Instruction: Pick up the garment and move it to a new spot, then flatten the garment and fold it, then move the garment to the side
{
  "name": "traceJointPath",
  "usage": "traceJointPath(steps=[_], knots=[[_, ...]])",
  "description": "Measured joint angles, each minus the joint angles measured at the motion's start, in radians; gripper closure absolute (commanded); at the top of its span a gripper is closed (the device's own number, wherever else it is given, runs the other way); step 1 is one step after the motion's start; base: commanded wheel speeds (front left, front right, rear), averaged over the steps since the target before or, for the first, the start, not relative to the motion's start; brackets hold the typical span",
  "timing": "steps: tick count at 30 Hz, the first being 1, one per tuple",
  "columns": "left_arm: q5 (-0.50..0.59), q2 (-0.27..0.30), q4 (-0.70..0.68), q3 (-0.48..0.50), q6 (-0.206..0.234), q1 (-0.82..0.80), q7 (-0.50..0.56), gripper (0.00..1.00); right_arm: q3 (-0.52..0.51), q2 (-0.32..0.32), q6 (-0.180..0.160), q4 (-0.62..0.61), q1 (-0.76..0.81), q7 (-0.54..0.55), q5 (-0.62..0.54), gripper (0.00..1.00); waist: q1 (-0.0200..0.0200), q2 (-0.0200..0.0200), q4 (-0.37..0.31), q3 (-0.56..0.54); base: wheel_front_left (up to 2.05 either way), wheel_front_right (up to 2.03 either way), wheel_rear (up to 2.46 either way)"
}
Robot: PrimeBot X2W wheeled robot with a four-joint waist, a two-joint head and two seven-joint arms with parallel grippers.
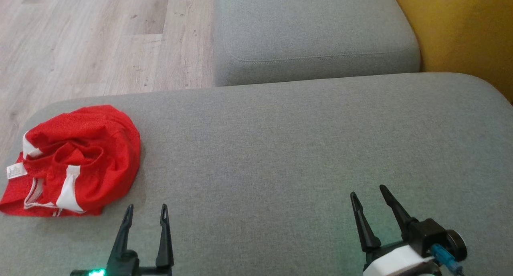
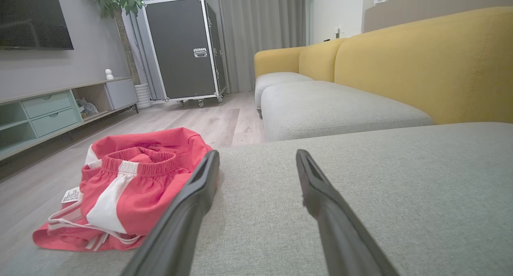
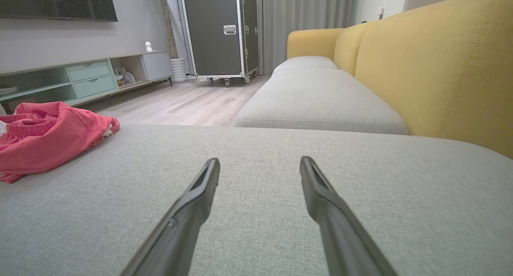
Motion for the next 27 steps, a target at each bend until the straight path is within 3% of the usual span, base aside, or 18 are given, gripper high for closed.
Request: traceJointPath(steps=[8, 13, 27], knots=[[0.0, -0.001, 0.004, 0.011, -0.001, 0.0, 0.0, 0.0, -0.003, 0.0, 0.0, 0.0, 0.001, 0.0, 0.0, 0.0, 0.0, 0.0, 0.016, 0.0, 0.0, 0.0, 0.0], [0.004, -0.002, -0.016, 0.024, 0.01, 0.0, 0.0, 0.0, 0.001, 0.0, 0.0, -0.001, 0.004, 0.0, 0.0, 0.0, 0.0, 0.0, 0.06, 0.0, 0.0, 0.0, 0.0], [0.018, 0.001, -0.03, 0.043, 0.029, 0.004, -0.001, 0.0, 0.029, 0.0, 0.0, -0.002, 0.023, 0.0, 0.009, 0.0, 0.0, 0.0, 0.26, -0.005, 0.0, 0.0, 0.0]])
